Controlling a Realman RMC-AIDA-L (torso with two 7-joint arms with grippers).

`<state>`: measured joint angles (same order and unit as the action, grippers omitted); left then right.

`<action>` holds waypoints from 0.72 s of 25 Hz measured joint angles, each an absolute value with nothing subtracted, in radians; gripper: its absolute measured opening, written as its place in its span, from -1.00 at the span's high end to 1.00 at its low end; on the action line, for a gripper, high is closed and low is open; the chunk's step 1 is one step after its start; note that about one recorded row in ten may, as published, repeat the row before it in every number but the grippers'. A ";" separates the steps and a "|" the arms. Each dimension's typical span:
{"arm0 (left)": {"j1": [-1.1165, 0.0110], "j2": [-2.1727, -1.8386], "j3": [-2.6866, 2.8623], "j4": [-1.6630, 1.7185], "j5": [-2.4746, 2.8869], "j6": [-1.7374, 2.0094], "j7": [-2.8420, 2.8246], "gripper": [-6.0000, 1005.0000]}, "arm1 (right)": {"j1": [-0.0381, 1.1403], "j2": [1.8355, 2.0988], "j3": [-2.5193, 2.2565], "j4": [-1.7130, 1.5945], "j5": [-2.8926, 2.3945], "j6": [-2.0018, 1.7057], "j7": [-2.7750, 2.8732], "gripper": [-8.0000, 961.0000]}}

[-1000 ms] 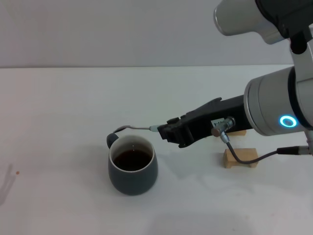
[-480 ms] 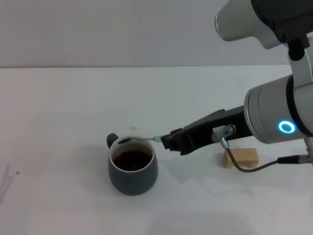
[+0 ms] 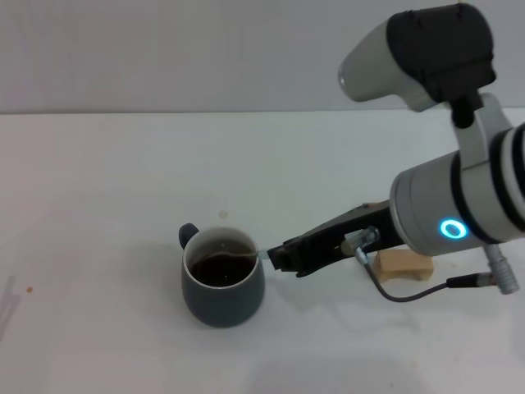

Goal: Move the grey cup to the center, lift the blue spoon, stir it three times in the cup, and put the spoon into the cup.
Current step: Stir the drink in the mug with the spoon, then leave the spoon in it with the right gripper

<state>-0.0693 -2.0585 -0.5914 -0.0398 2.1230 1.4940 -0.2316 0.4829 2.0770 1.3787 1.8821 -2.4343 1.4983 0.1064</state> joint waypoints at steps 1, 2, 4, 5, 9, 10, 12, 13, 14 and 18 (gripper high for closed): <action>-0.069 -2.059 -0.591 -0.040 2.123 1.494 -0.232 -0.70 | 0.487 2.077 1.374 1.870 -2.434 1.490 0.104 0.64; -0.069 -2.059 -0.591 -0.040 2.123 1.493 -0.232 -0.70 | 0.492 2.077 1.370 1.856 -2.434 1.481 0.103 0.64; -0.069 -2.059 -0.591 -0.040 2.123 1.491 -0.232 -0.70 | 0.501 2.077 1.365 1.829 -2.434 1.463 0.100 0.64; -0.069 -2.059 -0.591 -0.040 2.123 1.490 -0.232 -0.70 | 0.505 2.077 1.364 1.818 -2.433 1.455 0.097 0.64; -0.071 -2.059 -0.591 -0.039 2.123 1.490 -0.232 -0.70 | 0.523 2.077 1.359 1.767 -2.410 1.423 0.084 0.64; -0.071 -2.059 -0.591 -0.038 2.123 1.489 -0.232 -0.70 | 0.528 2.077 1.357 1.757 -2.407 1.418 0.082 0.64; -0.071 -2.059 -0.591 -0.033 2.123 1.489 -0.232 -0.70 | 0.543 2.077 1.349 1.722 -2.405 1.402 0.078 0.64; -0.071 -2.059 -0.591 -0.033 2.123 1.489 -0.232 -0.70 | 0.550 2.077 1.346 1.704 -2.405 1.395 0.077 0.64; -0.072 -2.059 -0.591 -0.030 2.123 1.489 -0.232 -0.70 | 0.555 2.077 1.343 1.691 -2.405 1.389 0.077 0.64; -0.073 -2.059 -0.592 -0.027 2.122 1.489 -0.232 -0.70 | 0.568 2.077 1.337 1.654 -2.404 1.367 0.069 0.64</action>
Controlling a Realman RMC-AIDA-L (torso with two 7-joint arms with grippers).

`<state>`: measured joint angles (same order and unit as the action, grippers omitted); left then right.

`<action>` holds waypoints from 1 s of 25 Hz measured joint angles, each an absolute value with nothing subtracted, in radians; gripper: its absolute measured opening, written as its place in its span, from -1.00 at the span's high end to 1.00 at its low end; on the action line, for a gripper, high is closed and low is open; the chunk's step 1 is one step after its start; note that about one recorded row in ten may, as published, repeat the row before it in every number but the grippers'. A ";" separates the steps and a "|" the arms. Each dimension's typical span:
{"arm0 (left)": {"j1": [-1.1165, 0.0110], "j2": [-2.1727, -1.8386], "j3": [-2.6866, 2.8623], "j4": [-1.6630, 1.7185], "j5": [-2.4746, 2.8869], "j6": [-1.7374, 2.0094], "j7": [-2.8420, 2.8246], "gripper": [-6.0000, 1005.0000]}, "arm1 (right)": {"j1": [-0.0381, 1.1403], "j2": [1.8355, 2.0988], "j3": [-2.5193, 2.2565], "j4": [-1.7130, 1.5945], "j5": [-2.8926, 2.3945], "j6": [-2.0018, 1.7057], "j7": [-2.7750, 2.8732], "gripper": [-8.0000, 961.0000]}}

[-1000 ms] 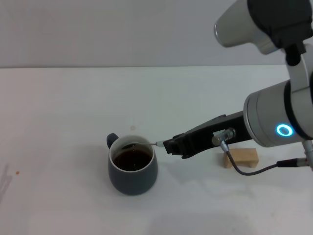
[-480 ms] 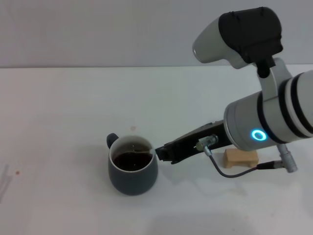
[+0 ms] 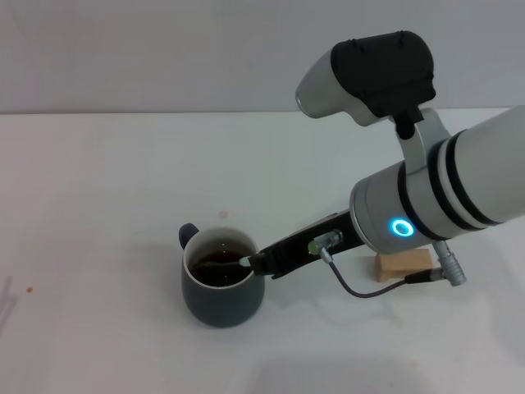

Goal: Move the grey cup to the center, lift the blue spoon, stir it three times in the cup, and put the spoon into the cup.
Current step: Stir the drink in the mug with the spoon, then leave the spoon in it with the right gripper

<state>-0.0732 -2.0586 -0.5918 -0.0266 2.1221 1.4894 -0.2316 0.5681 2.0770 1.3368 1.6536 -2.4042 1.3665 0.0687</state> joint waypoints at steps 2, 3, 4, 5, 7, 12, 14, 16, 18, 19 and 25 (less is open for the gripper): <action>-0.073 -2.059 -0.592 -0.026 2.122 1.489 -0.232 -0.70 | 0.571 2.077 1.336 1.643 -2.404 1.353 0.063 0.64; -0.073 -2.059 -0.593 -0.025 2.122 1.489 -0.232 -0.70 | 0.574 2.077 1.336 1.635 -2.404 1.346 0.061 0.64; -0.073 -2.059 -0.595 -0.025 2.121 1.489 -0.232 -0.70 | 0.577 2.077 1.336 1.628 -2.404 1.340 0.058 0.64; -0.074 -2.058 -0.597 -0.025 2.121 1.489 -0.232 -0.70 | 0.581 2.077 1.337 1.618 -2.404 1.334 0.055 0.64; -0.074 -2.058 -0.601 -0.024 2.121 1.489 -0.232 -0.70 | 0.589 2.076 1.341 1.597 -2.404 1.323 0.049 0.64; -0.073 -2.057 -0.603 -0.019 2.121 1.489 -0.233 -0.70 | 0.598 2.074 1.357 1.582 -2.411 1.325 0.038 0.64; -0.072 -2.057 -0.603 -0.017 2.121 1.490 -0.233 -0.70 | 0.593 2.074 1.363 1.588 -2.412 1.336 0.037 0.64; -0.072 -2.057 -0.606 -0.015 2.121 1.489 -0.233 -0.70 | 0.588 2.074 1.364 1.595 -2.412 1.346 0.038 0.64; -0.072 -2.057 -0.611 -0.014 2.121 1.490 -0.233 -0.70 | 0.581 2.074 1.364 1.603 -2.412 1.358 0.040 0.64; -0.072 -2.057 -0.612 -0.014 2.121 1.489 -0.233 -0.70 | 0.577 2.075 1.363 1.609 -2.411 1.365 0.042 0.64; -0.074 -2.057 -0.615 -0.014 2.122 1.489 -0.233 -0.70 | 0.567 2.077 1.353 1.663 -2.407 1.407 0.076 0.64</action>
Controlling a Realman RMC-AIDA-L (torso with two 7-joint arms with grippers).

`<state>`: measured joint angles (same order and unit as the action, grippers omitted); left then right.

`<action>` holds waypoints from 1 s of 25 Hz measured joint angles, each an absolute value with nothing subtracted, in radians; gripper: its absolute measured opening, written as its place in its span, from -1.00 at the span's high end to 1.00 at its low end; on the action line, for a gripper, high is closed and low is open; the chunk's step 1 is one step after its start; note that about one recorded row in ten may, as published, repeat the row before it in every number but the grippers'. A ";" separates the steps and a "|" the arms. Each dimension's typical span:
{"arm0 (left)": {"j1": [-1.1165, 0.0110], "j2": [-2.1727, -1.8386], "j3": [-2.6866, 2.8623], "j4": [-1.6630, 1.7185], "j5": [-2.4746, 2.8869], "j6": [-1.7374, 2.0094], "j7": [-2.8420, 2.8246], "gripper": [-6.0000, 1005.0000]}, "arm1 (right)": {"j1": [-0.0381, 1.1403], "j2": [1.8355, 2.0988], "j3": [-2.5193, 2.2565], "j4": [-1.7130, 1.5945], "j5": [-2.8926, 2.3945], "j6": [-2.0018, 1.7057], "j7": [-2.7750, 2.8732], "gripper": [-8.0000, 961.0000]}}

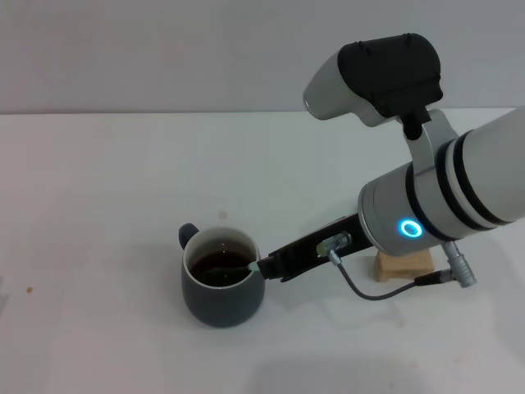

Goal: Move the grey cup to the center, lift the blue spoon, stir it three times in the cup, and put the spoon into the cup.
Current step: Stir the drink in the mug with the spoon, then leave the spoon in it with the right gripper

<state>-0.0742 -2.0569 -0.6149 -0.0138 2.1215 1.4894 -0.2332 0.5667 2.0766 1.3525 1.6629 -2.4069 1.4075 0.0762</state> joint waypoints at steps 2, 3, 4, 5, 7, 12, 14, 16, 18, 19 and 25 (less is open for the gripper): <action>-0.075 -2.057 -0.615 -0.014 2.122 1.490 -0.233 -0.70 | 0.567 2.077 1.346 1.671 -2.399 1.410 0.084 0.64; -0.075 -2.057 -0.615 -0.014 2.122 1.490 -0.233 -0.70 | 0.569 2.078 1.343 1.671 -2.392 1.409 0.085 0.64; -0.075 -2.057 -0.615 -0.014 2.122 1.490 -0.233 -0.70 | 0.571 2.078 1.341 1.671 -2.387 1.407 0.085 0.64; -0.075 -2.057 -0.615 -0.014 2.122 1.491 -0.233 -0.70 | 0.573 2.078 1.340 1.669 -2.383 1.402 0.085 0.64; -0.075 -2.057 -0.615 -0.014 2.122 1.493 -0.233 -0.70 | 0.578 2.078 1.337 1.661 -2.379 1.391 0.085 0.64; -0.073 -2.057 -0.615 -0.014 2.122 1.495 -0.233 -0.70 | 0.603 2.079 1.330 1.613 -2.377 1.355 0.079 0.64; -0.072 -2.057 -0.615 -0.014 2.122 1.496 -0.233 -0.70 | 0.625 2.078 1.327 1.571 -2.377 1.339 0.061 0.64; -0.072 -2.057 -0.615 -0.014 2.122 1.496 -0.233 -0.70 | 0.630 2.078 1.328 1.561 -2.377 1.336 0.056 0.64; -0.072 -2.057 -0.615 -0.014 2.122 1.496 -0.233 -0.70 | 0.639 2.077 1.332 1.544 -2.380 1.330 0.049 0.64; -0.071 -2.057 -0.615 -0.015 2.122 1.496 -0.234 -0.70 | 0.642 2.076 1.336 1.540 -2.383 1.329 0.046 0.64; -0.076 -2.057 -0.615 -0.015 2.122 1.491 -0.235 -0.70 | 0.635 2.073 1.375 1.535 -2.390 1.340 0.025 0.64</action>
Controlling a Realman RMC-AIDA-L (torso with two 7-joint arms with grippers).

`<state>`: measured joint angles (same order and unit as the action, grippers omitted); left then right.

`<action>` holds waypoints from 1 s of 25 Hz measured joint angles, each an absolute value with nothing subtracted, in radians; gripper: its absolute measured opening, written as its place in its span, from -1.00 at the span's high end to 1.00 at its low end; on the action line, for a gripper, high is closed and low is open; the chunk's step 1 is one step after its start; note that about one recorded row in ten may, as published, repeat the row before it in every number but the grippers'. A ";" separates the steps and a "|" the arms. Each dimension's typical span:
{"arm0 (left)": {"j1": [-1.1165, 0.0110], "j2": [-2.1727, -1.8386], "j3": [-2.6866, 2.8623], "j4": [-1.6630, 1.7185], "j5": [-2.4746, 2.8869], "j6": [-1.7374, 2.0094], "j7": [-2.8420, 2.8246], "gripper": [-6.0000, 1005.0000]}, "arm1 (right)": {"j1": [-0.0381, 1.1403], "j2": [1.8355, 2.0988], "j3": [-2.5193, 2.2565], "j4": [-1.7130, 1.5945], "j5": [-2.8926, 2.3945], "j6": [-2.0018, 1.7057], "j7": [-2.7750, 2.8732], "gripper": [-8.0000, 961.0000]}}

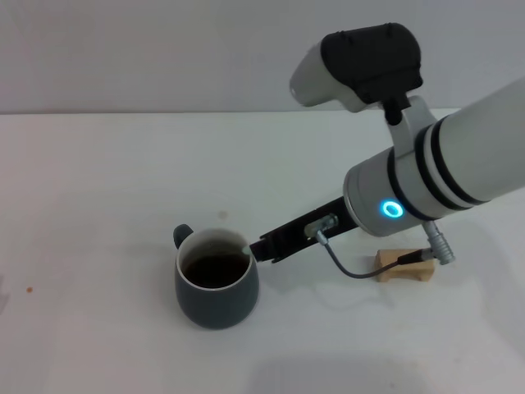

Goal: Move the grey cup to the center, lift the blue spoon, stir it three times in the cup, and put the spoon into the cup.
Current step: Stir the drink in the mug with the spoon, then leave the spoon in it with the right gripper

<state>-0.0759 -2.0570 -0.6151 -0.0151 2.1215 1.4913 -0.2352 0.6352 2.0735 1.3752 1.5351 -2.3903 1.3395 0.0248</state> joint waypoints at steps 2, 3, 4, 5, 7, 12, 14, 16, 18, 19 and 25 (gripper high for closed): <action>-0.078 -2.057 -0.615 -0.015 2.122 1.491 -0.235 -0.70 | 0.634 2.073 1.377 1.535 -2.391 1.344 0.024 0.64; -0.081 -2.057 -0.615 -0.015 2.122 1.491 -0.236 -0.70 | 0.630 2.073 1.378 1.538 -2.391 1.358 0.024 0.64; -0.081 -2.057 -0.615 -0.015 2.122 1.491 -0.236 -0.70 | 0.630 2.073 1.378 1.538 -2.391 1.358 0.024 0.64; -0.081 -2.057 -0.615 -0.015 2.122 1.491 -0.236 -0.70 | 0.624 2.074 1.378 1.545 -2.391 1.373 0.024 0.64; -0.085 -2.057 -0.615 -0.014 2.122 1.490 -0.236 -0.70 | 0.622 2.074 1.378 1.550 -2.391 1.380 0.024 0.64; -0.088 -2.057 -0.616 -0.014 2.121 1.487 -0.236 -0.70 | 0.607 2.077 1.379 1.586 -2.385 1.414 0.033 0.64; -0.089 -2.057 -0.617 -0.014 2.121 1.486 -0.236 -0.70 | 0.604 2.077 1.377 1.597 -2.384 1.415 0.034 0.64; -0.092 -2.057 -0.618 -0.014 2.121 1.485 -0.236 -0.70 | 0.604 2.078 1.372 1.600 -2.383 1.409 0.035 0.64; -0.094 -2.057 -0.618 -0.014 2.121 1.485 -0.236 -0.70 | 0.612 2.079 1.365 1.595 -2.369 1.391 0.035 0.64; -0.094 -2.057 -0.618 -0.014 2.121 1.485 -0.236 -0.70 | 0.612 2.079 1.365 1.595 -2.369 1.391 0.035 0.64; -0.093 -2.057 -0.618 -0.014 2.121 1.483 -0.236 -0.70 | 0.651 2.078 1.353 1.532 -2.340 1.334 0.016 0.64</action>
<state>-0.0928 -2.0570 -0.6183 -0.0138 2.1214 1.4827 -0.2363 0.6513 2.0779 1.3535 1.5325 -2.3398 1.3343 0.0164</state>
